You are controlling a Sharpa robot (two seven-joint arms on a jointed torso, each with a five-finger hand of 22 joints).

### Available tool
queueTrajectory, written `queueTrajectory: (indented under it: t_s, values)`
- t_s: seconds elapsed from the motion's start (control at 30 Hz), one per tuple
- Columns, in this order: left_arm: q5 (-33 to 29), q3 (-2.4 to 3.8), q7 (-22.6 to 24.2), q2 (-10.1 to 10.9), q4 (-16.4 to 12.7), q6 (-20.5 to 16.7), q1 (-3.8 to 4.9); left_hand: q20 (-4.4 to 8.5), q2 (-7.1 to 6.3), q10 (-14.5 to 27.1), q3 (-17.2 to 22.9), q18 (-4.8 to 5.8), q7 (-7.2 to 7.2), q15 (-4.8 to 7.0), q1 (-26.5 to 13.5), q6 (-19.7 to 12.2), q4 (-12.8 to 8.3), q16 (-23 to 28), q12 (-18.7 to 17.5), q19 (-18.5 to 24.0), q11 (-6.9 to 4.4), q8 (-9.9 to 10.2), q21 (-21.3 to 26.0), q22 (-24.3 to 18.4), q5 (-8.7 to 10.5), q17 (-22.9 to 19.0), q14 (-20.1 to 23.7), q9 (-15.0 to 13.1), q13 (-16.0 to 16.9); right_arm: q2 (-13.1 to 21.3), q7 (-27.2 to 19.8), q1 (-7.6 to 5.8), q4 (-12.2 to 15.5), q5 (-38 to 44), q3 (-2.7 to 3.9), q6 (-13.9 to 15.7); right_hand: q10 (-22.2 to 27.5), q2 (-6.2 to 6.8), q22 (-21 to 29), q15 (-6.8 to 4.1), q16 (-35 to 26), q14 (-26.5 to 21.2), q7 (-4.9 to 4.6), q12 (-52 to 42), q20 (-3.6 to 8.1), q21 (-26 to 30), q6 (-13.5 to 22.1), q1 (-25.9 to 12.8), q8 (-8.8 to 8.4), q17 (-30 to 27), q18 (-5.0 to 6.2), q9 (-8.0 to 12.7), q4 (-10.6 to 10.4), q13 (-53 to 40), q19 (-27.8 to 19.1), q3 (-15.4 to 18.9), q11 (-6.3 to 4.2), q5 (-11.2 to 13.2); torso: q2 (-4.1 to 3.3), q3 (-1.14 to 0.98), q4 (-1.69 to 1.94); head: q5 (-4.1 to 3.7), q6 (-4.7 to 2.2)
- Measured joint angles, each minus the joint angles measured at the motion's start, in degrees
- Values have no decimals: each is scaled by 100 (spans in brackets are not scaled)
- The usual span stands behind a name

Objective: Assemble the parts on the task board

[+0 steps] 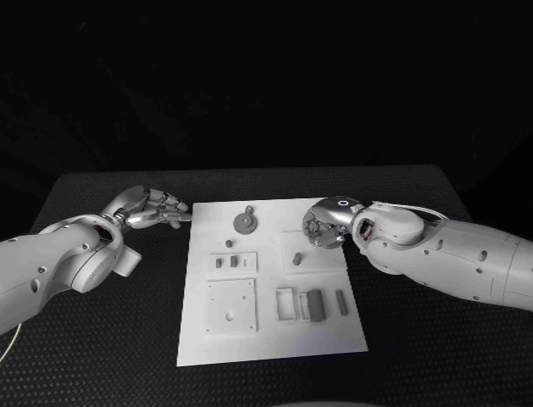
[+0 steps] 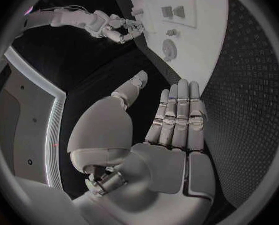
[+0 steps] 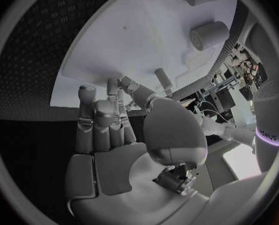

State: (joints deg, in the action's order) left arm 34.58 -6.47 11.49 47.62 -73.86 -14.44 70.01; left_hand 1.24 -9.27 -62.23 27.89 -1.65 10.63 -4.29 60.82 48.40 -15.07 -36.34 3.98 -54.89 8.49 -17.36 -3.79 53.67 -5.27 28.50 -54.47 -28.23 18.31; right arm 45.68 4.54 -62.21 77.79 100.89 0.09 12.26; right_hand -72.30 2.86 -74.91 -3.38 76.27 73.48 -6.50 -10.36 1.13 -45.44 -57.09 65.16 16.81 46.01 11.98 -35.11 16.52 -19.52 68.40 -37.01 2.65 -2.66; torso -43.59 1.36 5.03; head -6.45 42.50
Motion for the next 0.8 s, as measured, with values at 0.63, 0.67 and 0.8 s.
queueTrajectory:
  t_s: [0.63,0.67,0.8]
  values:
    - [-3,0,-3,6,-1,4,0,0,0,0,0,2,0,0,0,0,0,22,0,0,0,0,0,-4,0,20,0,-1,1,-7,51,18,72,130,-14,330,-143,2,0,-44,0,-5,20,-24,0,0,-124,1,55,13,0,-33,18,-9,1,-15,-62,1,1,1,2,-14,10]
    - [-3,0,-3,6,0,4,0,0,0,0,0,2,0,0,0,0,0,22,0,0,0,0,0,-9,0,20,0,-1,1,-7,51,19,77,133,-14,361,-143,2,0,-51,0,-12,14,-24,8,-6,-132,1,60,12,-1,-34,18,-9,9,-14,-62,1,1,1,3,-13,10]
    - [-3,0,-3,8,3,4,0,0,0,0,-15,3,0,0,0,0,-16,22,0,0,0,0,0,-10,0,27,0,-1,1,-9,49,18,111,150,-10,536,-184,2,1,-52,0,-13,28,-32,20,-26,-146,1,60,19,0,-48,18,-20,21,-14,-62,1,2,2,3,-15,7]
